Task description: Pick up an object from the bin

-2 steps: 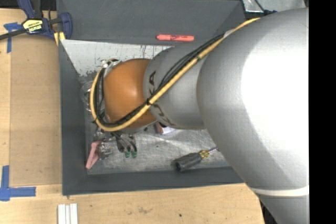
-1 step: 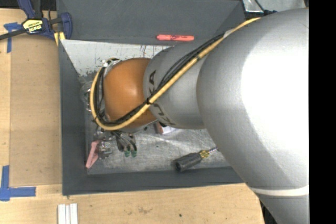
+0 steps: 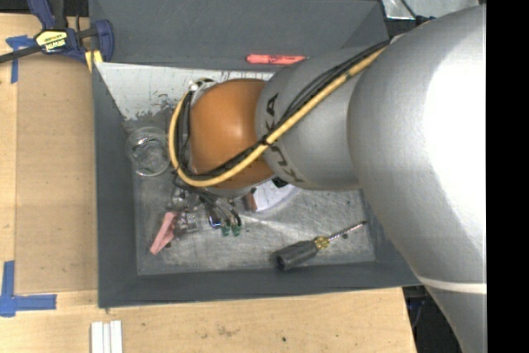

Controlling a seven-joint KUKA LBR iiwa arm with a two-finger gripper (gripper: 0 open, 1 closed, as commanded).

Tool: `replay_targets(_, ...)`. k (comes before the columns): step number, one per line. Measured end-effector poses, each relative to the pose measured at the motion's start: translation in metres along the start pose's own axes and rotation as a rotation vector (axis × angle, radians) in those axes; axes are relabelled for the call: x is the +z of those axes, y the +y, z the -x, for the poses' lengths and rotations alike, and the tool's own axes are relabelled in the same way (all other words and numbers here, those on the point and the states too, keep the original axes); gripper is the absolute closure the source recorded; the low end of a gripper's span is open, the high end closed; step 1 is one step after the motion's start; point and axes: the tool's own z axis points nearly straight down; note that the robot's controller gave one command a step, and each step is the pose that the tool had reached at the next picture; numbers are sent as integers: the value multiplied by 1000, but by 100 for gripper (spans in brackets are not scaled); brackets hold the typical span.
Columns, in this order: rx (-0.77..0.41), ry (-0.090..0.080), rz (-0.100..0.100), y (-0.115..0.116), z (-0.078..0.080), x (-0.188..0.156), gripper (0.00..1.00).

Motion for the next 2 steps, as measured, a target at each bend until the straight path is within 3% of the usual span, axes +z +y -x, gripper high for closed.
replay_targets(1,-289,-1,0,31,79,-92,100)
replay_targets(2,-289,-1,0,31,79,-92,100)
